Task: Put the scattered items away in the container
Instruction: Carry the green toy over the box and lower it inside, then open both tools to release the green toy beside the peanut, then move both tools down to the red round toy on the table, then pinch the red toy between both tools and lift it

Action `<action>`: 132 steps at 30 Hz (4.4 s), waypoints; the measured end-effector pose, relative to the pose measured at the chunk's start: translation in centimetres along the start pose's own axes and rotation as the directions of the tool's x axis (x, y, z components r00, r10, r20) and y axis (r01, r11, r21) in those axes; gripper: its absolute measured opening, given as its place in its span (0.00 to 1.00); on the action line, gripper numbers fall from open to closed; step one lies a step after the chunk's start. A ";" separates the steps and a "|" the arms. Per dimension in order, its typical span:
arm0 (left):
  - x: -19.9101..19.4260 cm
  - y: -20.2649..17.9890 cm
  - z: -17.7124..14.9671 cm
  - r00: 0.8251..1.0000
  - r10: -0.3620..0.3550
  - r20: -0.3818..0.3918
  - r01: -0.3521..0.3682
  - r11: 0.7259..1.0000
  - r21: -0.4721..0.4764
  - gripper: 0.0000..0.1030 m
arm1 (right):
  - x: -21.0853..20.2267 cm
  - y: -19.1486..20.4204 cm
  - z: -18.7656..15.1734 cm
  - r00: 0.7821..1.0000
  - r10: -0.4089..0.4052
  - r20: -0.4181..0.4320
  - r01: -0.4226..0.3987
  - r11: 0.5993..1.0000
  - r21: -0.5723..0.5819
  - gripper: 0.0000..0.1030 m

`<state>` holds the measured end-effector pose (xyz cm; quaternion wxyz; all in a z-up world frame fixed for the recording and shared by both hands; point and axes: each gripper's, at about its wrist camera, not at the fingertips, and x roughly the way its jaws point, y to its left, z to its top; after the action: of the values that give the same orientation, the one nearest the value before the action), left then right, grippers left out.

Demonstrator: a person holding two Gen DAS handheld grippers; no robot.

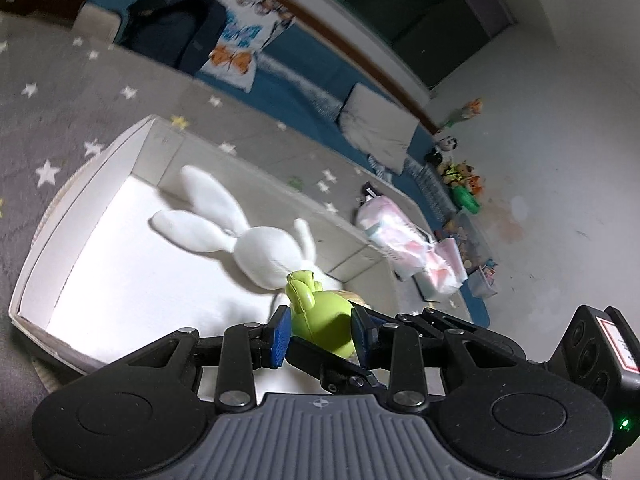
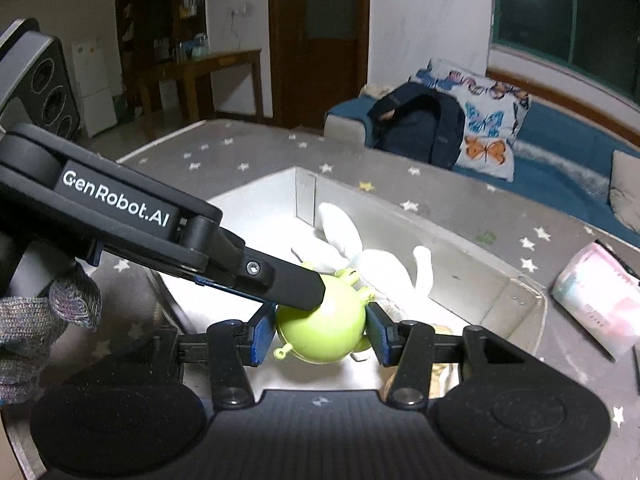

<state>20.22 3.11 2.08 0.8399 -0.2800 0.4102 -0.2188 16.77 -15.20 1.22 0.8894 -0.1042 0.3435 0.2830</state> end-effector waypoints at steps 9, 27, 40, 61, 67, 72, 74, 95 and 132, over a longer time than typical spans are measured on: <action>2.1 0.6 0.7 0.998 0.043 -0.051 -0.042 0.999 0.016 0.34 | 2.8 -1.0 0.2 0.996 0.007 -0.086 -0.008 1.000 -0.013 0.48; 3.6 1.3 0.4 0.994 0.080 -0.072 -0.080 0.997 0.006 0.36 | 5.0 -0.8 -0.1 0.987 -0.025 -0.159 0.014 0.997 -0.074 0.48; 3.3 1.5 0.3 0.994 0.097 -0.050 -0.097 0.995 -0.004 0.35 | 4.5 -0.7 -0.2 0.990 -0.041 -0.136 0.031 0.997 -0.070 0.50; -0.1 -0.4 -0.9 0.996 0.083 0.022 -0.083 0.996 0.014 0.35 | -2.5 0.5 -0.6 0.998 -0.048 0.032 0.049 0.998 -0.030 0.54; -1.6 -1.9 -2.1 0.997 0.061 0.044 -0.063 0.997 0.039 0.35 | -5.4 1.2 -1.6 0.995 -0.056 0.085 0.057 0.998 -0.019 0.54; -3.3 -3.0 -3.5 0.996 0.047 0.072 -0.052 0.996 0.069 0.35 | -7.8 1.5 -2.9 0.990 -0.070 0.124 0.070 0.998 0.000 0.54; -3.9 -3.3 -4.1 0.996 0.041 0.082 -0.047 0.996 0.075 0.35 | -8.5 1.5 -3.5 0.988 -0.075 0.136 0.075 0.997 0.009 0.54; -2.5 -5.8 -10.4 1.000 -0.024 -0.018 0.026 0.992 0.120 0.35 | -10.1 0.3 -12.7 0.986 -0.143 0.080 0.127 0.976 0.178 0.61; 1.1 -5.8 -11.5 0.996 0.008 -0.086 0.003 0.991 0.131 0.34 | -7.7 -1.2 -14.4 0.993 -0.097 0.069 0.074 0.958 0.276 0.47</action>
<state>10.71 -5.24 -0.65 0.8382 -0.2140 0.4313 -0.2562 4.81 -24.98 -4.31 0.9201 0.0162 0.3376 0.1981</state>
